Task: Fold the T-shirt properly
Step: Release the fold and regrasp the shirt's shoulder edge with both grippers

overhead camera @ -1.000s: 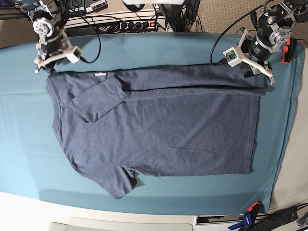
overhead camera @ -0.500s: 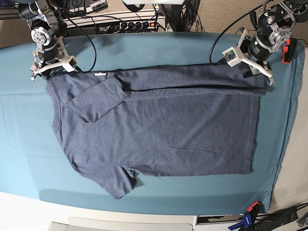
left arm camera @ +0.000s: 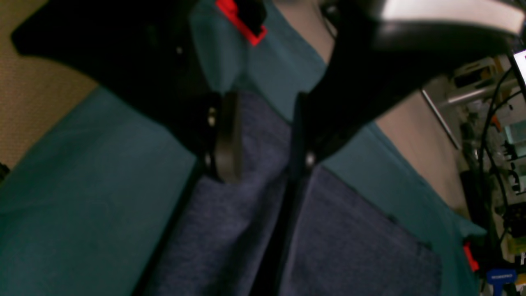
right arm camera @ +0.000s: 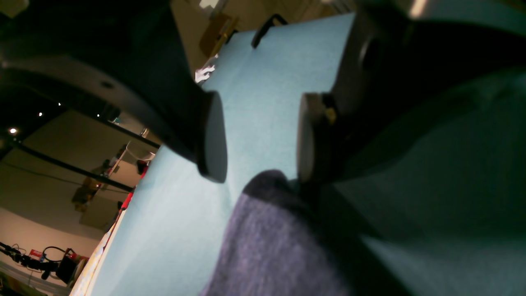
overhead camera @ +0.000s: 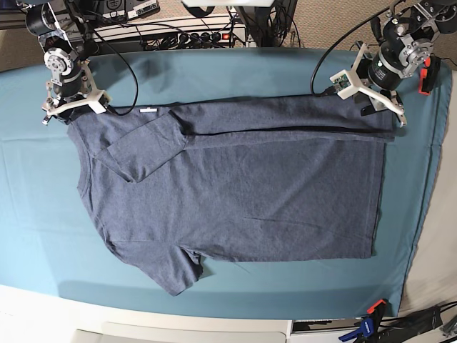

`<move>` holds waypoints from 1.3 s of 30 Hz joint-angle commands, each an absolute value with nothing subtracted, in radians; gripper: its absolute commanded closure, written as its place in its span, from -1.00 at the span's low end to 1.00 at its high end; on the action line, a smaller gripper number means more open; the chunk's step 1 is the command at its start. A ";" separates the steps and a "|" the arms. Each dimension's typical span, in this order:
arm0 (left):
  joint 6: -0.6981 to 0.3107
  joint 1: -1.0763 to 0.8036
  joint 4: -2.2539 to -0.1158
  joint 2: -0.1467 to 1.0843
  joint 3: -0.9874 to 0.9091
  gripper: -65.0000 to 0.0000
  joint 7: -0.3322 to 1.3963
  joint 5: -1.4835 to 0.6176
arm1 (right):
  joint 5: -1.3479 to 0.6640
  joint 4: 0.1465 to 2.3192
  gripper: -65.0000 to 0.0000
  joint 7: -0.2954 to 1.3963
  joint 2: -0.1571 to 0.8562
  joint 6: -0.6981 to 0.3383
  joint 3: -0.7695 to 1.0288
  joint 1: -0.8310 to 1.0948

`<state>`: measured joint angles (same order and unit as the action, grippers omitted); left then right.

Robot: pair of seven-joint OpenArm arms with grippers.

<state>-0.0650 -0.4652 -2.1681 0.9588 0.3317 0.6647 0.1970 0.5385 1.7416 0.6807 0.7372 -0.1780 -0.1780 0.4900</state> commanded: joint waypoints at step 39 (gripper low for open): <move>-0.225 -0.469 -1.952 0.972 0.325 0.24 0.503 0.323 | 0.546 1.753 1.00 0.657 0.756 -0.167 -0.170 0.485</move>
